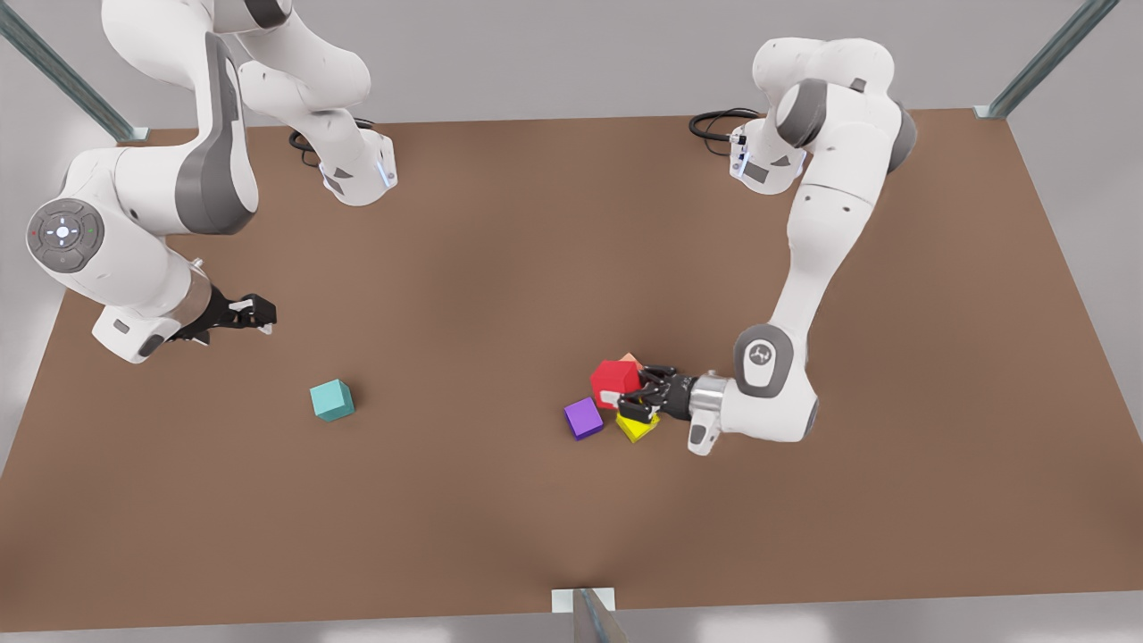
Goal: Pick up red wooden cube and pass to hand red wooden cube and place in blue wooden cube
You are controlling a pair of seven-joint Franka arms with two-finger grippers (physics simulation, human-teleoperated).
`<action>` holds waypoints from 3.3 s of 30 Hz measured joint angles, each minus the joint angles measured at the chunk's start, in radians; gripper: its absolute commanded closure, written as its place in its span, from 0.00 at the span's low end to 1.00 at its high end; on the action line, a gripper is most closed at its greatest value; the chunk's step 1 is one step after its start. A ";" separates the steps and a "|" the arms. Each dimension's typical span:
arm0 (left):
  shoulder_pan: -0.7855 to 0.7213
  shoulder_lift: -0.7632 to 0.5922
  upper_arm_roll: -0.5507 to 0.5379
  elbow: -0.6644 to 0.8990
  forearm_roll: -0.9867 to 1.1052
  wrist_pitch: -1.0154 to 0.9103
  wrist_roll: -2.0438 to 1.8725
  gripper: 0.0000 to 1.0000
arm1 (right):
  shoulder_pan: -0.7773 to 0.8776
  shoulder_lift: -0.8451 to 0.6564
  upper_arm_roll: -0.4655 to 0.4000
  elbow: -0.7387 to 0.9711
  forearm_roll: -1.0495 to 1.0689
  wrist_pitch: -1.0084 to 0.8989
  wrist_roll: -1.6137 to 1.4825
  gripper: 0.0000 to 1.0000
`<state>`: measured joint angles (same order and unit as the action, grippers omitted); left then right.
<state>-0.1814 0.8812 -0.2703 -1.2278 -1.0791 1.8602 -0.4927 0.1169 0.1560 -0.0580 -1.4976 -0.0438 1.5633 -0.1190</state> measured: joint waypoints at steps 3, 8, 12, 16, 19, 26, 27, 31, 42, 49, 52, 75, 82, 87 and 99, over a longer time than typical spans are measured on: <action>-0.001 0.066 -0.041 0.066 -0.080 -0.001 0.095 0.34 | 0.008 0.007 0.000 0.001 -0.004 0.002 0.000 0.00; -0.074 0.130 -0.107 0.118 -0.126 0.115 0.246 0.34 | -0.013 0.236 -0.002 0.086 0.305 -0.012 -0.048 0.00; -0.091 0.144 -0.111 0.130 -0.136 0.196 0.350 0.34 | -0.044 0.480 0.000 0.189 0.635 -0.026 -0.211 0.00; -0.090 0.145 -0.111 0.129 -0.139 0.238 0.433 0.34 | -0.043 0.561 0.026 0.208 0.893 -0.063 -0.467 0.00; -0.089 0.145 -0.115 0.129 -0.140 0.255 0.483 0.34 | -0.029 0.610 0.030 0.207 1.039 -0.081 -0.674 0.00; -0.089 0.146 -0.116 0.129 -0.141 0.277 0.572 0.34 | 0.084 0.723 0.030 0.279 1.256 -0.083 -1.081 0.00; -0.089 0.146 -0.116 0.129 -0.141 0.279 0.582 0.34 | 0.096 0.728 0.030 0.280 1.284 -0.076 -1.131 0.00; -0.089 0.147 -0.116 0.129 -0.141 0.285 0.617 0.34 | 0.119 0.732 0.029 0.274 1.368 -0.036 -1.318 0.00; -0.085 0.143 -0.127 0.130 -0.143 0.294 0.682 0.34 | 0.169 0.751 0.023 0.267 1.476 0.101 -1.673 0.00; -0.080 0.144 -0.130 0.131 -0.150 0.305 0.707 0.34 | 0.200 0.757 0.028 0.262 1.550 0.136 -1.801 0.00; -0.078 0.144 -0.131 0.131 -0.154 0.308 0.715 0.34 | 0.211 0.763 0.028 0.261 1.573 0.142 -1.842 0.00; -0.079 0.144 -0.131 0.131 -0.159 0.325 0.749 0.34 | 0.265 0.815 0.030 0.274 1.696 0.174 -1.978 0.03; -0.078 0.144 -0.131 0.131 -0.163 0.325 0.756 0.05 | 0.265 0.815 0.037 0.280 1.711 0.179 -1.987 0.34; -0.075 0.143 -0.131 0.131 -0.169 0.324 0.768 0.00 | 0.265 0.816 0.038 0.281 1.715 0.179 -1.991 0.34; 0.149 -0.177 -0.139 0.208 0.834 -0.197 0.661 0.00 | 0.180 0.683 -0.314 0.346 0.967 0.127 -1.999 0.34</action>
<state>-0.0321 0.7037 -0.4088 -1.0195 -0.2455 1.6636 0.1681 0.2964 0.8388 -0.3716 -1.1515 0.9236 1.6903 -2.1180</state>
